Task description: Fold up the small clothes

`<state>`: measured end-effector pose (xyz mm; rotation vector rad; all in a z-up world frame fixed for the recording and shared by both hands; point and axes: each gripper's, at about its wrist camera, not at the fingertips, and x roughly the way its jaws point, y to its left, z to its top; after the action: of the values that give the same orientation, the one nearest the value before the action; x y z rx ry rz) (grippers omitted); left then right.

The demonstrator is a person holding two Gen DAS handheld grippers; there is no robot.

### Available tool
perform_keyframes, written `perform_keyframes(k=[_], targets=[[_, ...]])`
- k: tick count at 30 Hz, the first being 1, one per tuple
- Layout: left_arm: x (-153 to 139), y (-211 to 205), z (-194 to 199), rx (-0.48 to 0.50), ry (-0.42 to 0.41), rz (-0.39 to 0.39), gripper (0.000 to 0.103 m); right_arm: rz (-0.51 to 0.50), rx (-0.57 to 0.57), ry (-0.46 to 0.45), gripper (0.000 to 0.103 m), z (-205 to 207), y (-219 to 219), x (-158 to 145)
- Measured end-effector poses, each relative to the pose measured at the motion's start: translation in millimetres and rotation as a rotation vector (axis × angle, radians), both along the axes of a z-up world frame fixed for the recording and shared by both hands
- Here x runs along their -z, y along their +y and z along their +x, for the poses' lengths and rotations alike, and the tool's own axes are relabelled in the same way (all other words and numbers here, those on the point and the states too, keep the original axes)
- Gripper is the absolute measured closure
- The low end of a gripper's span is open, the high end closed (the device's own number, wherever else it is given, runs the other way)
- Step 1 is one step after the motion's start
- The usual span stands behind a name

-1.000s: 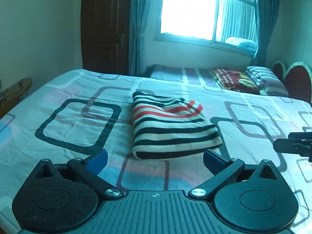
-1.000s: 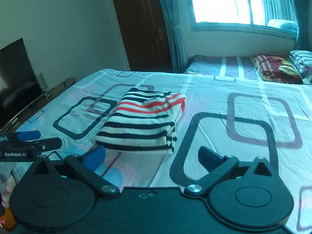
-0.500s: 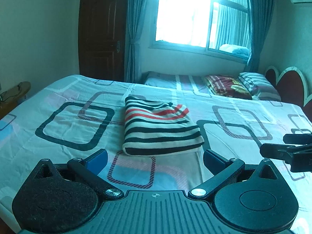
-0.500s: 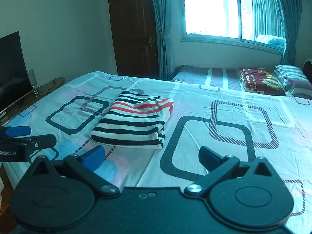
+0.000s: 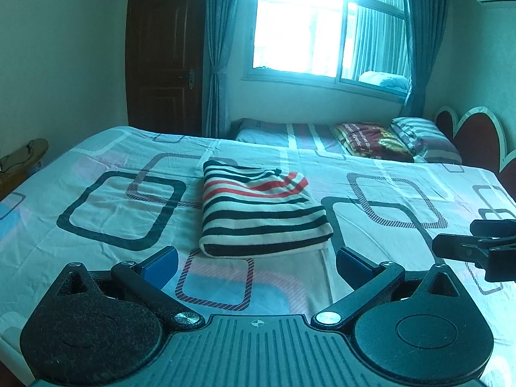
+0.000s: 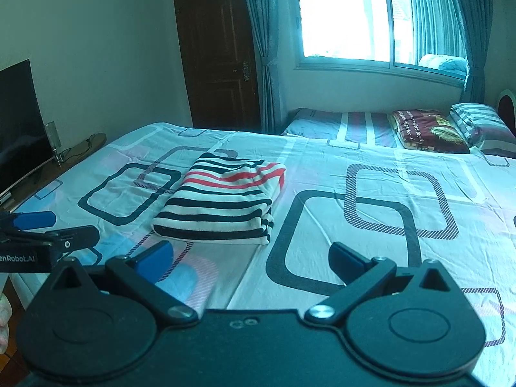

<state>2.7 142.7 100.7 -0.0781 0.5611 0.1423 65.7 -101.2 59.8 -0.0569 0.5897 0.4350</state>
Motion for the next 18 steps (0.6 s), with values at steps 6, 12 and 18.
perform_keyframes(k=[6, 12, 18], targets=[[0.1, 0.0, -0.1, 0.010, 0.004, 0.006, 0.000, 0.006, 0.007, -0.001, 0.001, -0.4, -0.5, -1.0], [-0.1, 0.8, -1.2, 0.008, 0.004, 0.006, 0.000, 0.008, 0.002, -0.003, 0.001, -1.0, 2.2, -1.6], [0.1, 1.8, -2.2, 0.005, 0.004, 0.002, 0.000, 0.009, 0.004, -0.011, 0.001, -2.1, 3.0, -1.9]])
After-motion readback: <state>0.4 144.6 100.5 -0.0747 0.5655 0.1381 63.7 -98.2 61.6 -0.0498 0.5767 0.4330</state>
